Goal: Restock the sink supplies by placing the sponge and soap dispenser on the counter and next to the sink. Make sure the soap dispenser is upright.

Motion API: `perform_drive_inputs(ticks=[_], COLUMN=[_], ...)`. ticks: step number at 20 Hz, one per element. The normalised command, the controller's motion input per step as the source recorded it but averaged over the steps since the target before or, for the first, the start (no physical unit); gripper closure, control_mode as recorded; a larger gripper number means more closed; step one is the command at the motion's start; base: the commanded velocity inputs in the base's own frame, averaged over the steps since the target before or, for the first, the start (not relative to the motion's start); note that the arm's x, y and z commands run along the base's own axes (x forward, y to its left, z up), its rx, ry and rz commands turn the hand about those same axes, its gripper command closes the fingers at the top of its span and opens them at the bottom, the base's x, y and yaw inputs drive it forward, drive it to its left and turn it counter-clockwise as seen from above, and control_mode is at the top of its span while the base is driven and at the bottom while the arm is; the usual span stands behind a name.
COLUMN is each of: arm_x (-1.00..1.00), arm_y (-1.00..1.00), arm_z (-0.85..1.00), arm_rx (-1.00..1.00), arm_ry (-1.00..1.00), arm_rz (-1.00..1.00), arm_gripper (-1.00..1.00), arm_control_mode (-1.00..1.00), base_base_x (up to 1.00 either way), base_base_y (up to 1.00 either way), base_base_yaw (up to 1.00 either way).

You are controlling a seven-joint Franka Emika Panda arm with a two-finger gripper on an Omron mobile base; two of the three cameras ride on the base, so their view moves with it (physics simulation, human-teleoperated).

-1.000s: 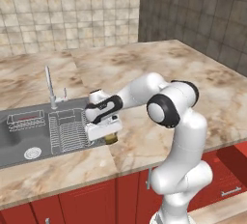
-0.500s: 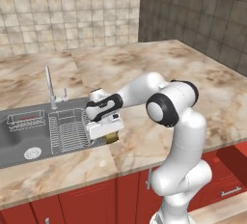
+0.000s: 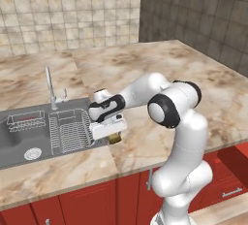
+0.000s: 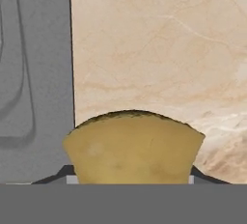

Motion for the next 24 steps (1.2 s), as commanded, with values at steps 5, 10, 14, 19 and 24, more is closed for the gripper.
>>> perform_drive_inputs(ticks=[5,10,14,19,24], arm_x=[-0.30,-0.39,-0.60,-0.81,-0.88], arm_y=[-0.01,0.00,-0.03,-0.24,-0.86], arm_z=[0.30,0.45,0.51,0.27,0.01], arm_rx=[0.00,0.00,0.00,0.02,0.01], arm_ry=[-0.08,-0.13,-0.16,-0.19,-0.20], arm_rz=[-0.06,-0.08,-0.09,-0.10,-0.04], arm_gripper=[-1.00,-1.00,-1.00,-1.00,-1.00], arm_control_mode=[-1.00,-1.00,-1.00,-1.00,-1.00], base_base_x=[0.00,0.00,0.00,0.00,0.00], base_base_y=[0.00,0.00,0.00,0.00,0.00], base_base_yaw=[0.00,0.00,0.00,0.00,0.00])
